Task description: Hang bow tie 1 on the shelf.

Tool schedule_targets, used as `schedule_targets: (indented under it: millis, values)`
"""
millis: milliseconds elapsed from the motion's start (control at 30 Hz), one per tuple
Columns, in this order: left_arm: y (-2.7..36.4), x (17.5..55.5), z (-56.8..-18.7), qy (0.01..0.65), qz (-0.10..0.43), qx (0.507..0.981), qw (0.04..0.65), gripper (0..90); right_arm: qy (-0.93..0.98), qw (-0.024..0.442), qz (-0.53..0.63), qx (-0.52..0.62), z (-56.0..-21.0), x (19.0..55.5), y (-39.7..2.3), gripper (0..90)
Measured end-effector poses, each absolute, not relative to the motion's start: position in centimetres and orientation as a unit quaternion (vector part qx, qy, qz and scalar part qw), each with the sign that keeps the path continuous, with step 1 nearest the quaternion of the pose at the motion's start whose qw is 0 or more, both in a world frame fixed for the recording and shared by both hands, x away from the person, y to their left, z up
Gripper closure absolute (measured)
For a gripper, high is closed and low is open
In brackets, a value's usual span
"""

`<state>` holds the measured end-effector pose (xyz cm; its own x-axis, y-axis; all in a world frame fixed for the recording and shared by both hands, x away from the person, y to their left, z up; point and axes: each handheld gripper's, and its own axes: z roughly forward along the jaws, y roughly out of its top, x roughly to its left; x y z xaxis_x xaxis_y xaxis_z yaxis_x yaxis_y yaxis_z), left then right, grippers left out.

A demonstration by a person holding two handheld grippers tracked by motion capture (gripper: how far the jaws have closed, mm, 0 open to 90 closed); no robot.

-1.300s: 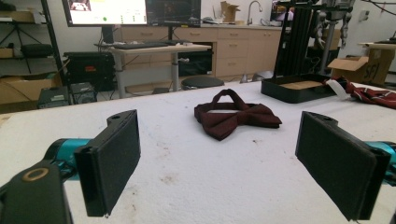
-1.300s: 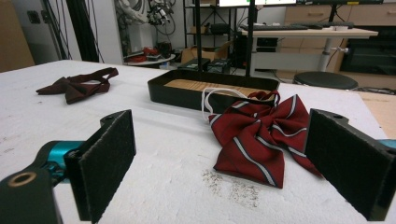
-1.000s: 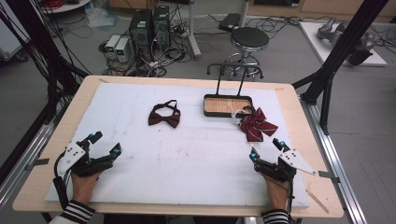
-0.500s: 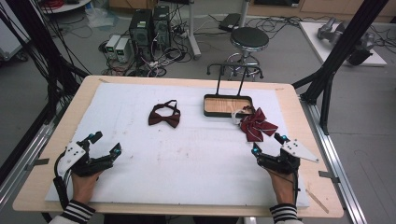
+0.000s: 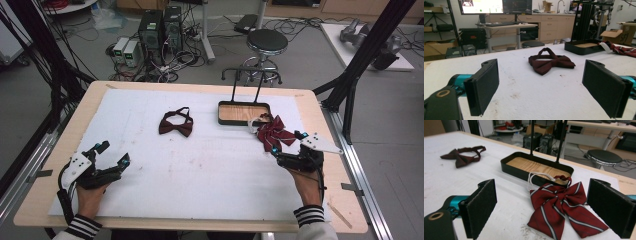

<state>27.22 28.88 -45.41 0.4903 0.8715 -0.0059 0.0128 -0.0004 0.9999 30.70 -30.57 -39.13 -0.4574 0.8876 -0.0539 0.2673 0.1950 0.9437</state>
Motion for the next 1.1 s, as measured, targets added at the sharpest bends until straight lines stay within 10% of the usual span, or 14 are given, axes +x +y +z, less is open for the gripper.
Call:
schedule_targets:
  millis: [1100]
  values:
    - [28.9, 27.3, -45.4, 0.363, 0.353, 0.613, 0.606, 14.5, 0.753, 0.287, 0.409, 0.427, -36.5, 38.2, -31.0, 8.6]
